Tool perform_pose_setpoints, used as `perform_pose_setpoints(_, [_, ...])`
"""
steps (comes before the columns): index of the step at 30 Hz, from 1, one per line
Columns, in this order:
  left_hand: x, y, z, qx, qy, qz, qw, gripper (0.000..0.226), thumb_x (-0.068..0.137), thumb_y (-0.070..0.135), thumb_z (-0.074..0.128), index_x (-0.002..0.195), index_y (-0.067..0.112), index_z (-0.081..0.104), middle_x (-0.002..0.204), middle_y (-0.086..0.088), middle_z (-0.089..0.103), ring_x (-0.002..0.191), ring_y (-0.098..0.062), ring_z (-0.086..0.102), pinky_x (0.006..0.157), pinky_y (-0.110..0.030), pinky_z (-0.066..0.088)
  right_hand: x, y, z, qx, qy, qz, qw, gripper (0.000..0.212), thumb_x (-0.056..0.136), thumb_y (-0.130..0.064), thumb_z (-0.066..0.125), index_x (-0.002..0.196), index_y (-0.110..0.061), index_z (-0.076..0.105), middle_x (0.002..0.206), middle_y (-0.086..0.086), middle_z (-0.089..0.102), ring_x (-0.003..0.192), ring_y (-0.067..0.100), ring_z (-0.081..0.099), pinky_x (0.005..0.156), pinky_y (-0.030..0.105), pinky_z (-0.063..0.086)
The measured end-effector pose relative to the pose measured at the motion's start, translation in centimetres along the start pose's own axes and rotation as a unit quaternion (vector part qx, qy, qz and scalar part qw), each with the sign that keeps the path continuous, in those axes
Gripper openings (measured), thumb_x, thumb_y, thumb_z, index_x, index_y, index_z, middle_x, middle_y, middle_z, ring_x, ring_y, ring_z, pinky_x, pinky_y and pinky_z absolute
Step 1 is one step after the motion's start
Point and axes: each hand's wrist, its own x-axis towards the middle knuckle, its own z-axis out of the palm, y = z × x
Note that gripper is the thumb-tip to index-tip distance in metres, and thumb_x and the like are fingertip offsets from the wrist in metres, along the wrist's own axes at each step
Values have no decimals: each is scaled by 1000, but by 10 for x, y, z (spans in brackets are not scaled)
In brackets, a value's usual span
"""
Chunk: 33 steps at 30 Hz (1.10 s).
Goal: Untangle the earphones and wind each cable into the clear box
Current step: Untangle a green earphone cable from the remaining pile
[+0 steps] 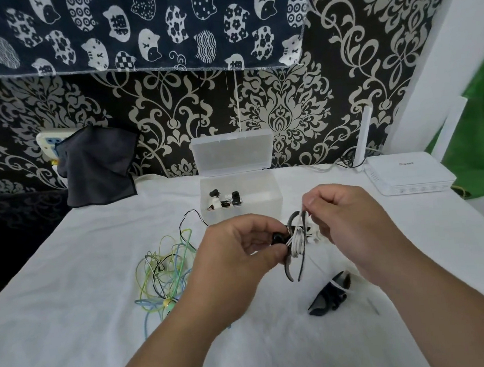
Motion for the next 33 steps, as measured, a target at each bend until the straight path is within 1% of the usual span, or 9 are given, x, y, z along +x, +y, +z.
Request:
perform_pose_setpoints(2, [1,0,-1,-60,8,-4,998,27,80,-17,67,85,9,73,76,-8,75,70,-15,71,67,-19,53,2,3,3,0,-7,28,1000,31,98,-28,55,71,-18,66,53,-2,37,52,18,31,55,34,27])
perform_pose_setpoints(6, [3,0,-2,-118,16,5,993,29,79,-19,65,84,8,73,75,-8,74,69,-13,69,66,-18,53,0,3,6,-19,-26,44,999,34,98,-26,55,67,-13,65,49,-9,43,46,12,34,54,30,28])
perform_pose_setpoints(9, [3,1,-1,-146,33,11,989,28,78,-18,65,83,8,73,78,-12,74,71,-16,69,68,-20,54,-5,2,13,-46,-138,70,987,32,97,-31,56,73,-11,65,61,0,47,57,17,34,57,33,27])
perform_pose_setpoints(13, [8,-3,-8,-146,111,9,983,25,79,-13,67,86,10,73,78,-9,75,71,-13,69,68,-17,53,-13,-3,16,-21,-275,102,956,39,104,-36,48,75,-17,68,55,-6,41,49,11,32,48,20,28])
perform_pose_setpoints(18, [10,-7,-11,-120,158,0,980,23,80,-11,70,88,10,73,78,-5,75,73,-11,68,68,-16,52,-17,-6,13,25,-335,84,938,37,106,-26,43,83,-13,69,54,-6,38,51,13,28,49,21,25])
perform_pose_setpoints(21, [9,-6,-10,-76,170,2,983,22,80,-9,72,88,12,73,75,-2,75,70,-10,68,67,-15,52,-18,-9,13,29,-346,79,935,36,106,-23,44,83,-11,69,55,-5,37,53,15,27,51,23,23])
perform_pose_setpoints(25, [8,-5,-10,64,187,21,980,25,79,-1,76,85,23,73,76,12,74,74,1,67,70,-8,49,-20,-14,8,54,-345,68,934,37,105,-22,46,78,-11,69,56,-2,36,53,14,27,51,22,23])
perform_pose_setpoints(29, [4,-5,-9,199,165,51,965,24,80,11,78,84,34,72,84,27,70,87,10,63,77,-5,44,-18,-22,6,106,-271,37,956,38,102,-19,49,68,-14,67,54,0,37,50,13,27,47,19,24])
perform_pose_setpoints(33, [2,-6,-7,279,126,57,950,23,82,15,77,83,37,72,82,27,69,86,14,59,70,-1,38,-17,-27,2,115,-198,-6,973,40,99,-13,52,64,-16,69,55,4,34,53,16,26,48,23,19])
